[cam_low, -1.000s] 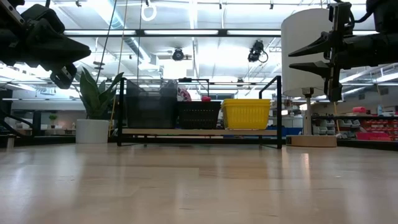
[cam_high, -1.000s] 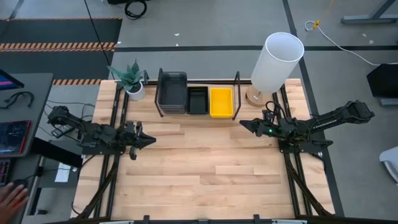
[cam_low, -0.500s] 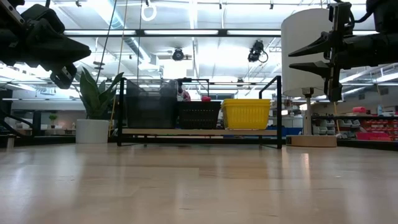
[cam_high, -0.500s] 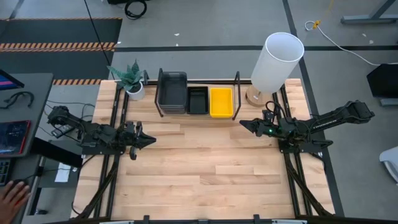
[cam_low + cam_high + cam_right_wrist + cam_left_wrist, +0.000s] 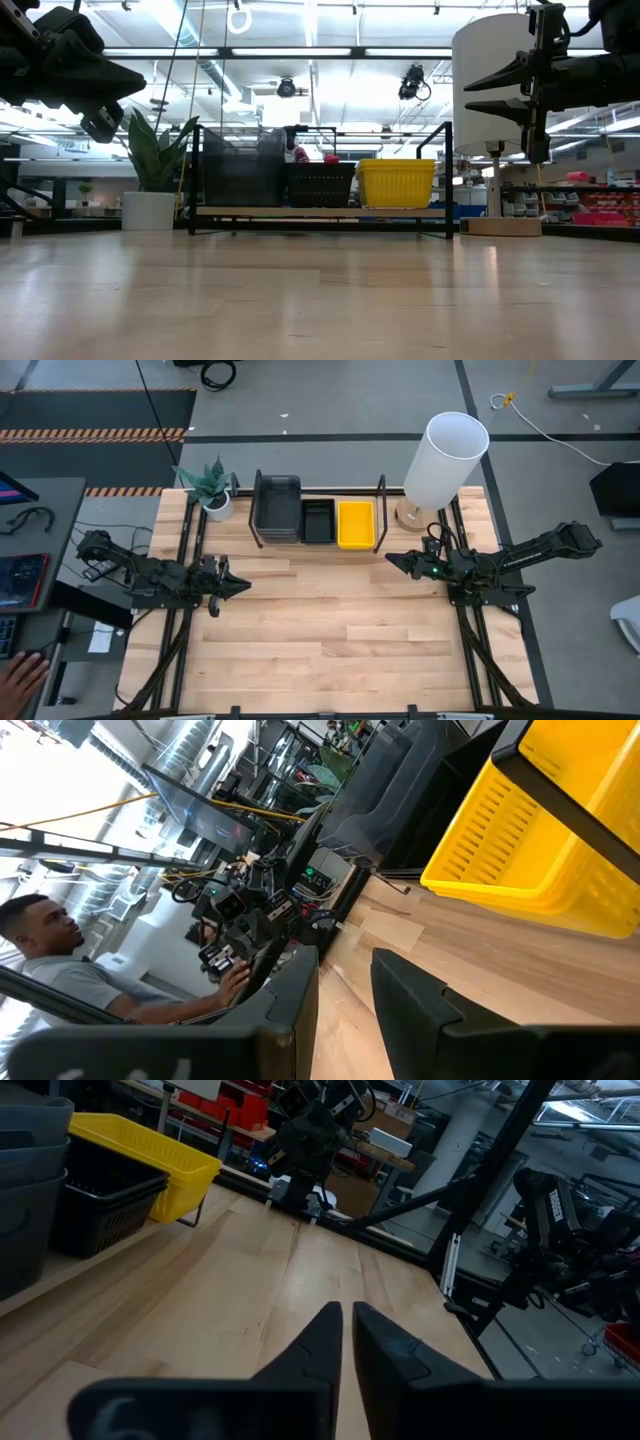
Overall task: Stack baskets on shelf by color
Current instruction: Return to Home Position
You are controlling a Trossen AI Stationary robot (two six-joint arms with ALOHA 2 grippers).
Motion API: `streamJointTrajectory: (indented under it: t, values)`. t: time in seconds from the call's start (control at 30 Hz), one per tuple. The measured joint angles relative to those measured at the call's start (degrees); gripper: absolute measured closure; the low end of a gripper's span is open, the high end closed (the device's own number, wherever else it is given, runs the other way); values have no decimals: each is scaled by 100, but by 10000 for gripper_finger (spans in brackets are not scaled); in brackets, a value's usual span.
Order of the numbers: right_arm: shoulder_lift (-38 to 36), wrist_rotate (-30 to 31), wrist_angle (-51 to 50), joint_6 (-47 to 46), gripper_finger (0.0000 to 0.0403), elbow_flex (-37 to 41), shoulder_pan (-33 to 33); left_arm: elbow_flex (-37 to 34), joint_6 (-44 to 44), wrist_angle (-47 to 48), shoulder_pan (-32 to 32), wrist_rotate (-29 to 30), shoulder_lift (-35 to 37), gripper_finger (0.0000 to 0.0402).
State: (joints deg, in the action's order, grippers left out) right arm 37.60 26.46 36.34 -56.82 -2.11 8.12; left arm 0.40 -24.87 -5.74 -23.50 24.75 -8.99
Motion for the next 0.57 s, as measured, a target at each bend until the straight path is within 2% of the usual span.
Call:
streamJointTrajectory:
  t: [0.27, 0.57]
  values:
    - [0, 2, 0, 0, 302, 0, 0, -1, 0, 0, 1, -1, 0, 361]
    - [0, 1, 0, 1, 302, 0, 0, 0, 0, 0, 0, 0, 0, 371]
